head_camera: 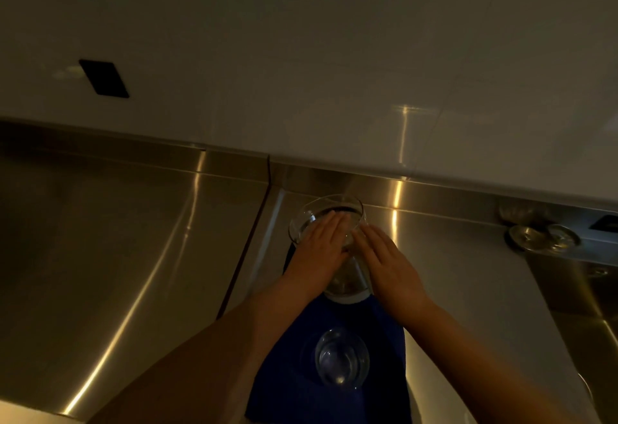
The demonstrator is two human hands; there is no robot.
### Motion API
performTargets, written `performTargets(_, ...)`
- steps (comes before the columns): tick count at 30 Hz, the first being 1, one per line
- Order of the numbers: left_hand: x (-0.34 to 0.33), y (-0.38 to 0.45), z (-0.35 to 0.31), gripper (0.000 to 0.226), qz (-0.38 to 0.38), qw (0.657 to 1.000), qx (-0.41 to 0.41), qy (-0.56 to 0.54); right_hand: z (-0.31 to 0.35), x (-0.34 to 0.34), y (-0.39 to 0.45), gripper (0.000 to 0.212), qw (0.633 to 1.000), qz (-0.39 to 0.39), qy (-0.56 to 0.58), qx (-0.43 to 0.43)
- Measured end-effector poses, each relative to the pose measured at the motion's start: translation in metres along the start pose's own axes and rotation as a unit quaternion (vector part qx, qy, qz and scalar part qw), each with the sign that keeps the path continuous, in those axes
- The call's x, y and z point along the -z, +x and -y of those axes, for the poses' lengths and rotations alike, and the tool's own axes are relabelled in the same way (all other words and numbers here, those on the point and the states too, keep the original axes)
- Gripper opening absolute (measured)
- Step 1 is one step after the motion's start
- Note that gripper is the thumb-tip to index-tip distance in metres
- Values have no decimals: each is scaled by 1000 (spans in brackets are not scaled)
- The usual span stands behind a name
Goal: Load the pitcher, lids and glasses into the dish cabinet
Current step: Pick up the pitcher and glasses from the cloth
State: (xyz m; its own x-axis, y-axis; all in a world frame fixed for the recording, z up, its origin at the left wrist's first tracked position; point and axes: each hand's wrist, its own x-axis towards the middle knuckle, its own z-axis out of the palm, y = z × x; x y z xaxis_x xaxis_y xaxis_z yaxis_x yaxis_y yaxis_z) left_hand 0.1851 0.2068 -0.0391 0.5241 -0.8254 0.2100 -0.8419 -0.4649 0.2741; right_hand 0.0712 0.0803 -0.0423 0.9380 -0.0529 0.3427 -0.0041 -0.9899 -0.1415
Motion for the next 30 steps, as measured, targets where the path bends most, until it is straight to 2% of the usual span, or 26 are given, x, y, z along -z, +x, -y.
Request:
performTargets(6,-7,-2,-4,68,-1,1000,8,-21,-3,1,0,88,999,15,-17,35)
performTargets(14,-25,-2,-12,67,39,999,-29,1,-7,13,-20,97,998,40,-33,-17)
performTargets(23,-39,-8,-25,66,60,985,-124,107,-8,11,-49,68,996,19,-32,-83)
performTargets(26,-40,-9,-24,67,56,982,-131,124,-10,8,-47,63,995,18,-58,-74)
performTargets(30,-38,-16,-21,70,68,979,-129,142,-15,5,-41,45,996,22,-72,-39)
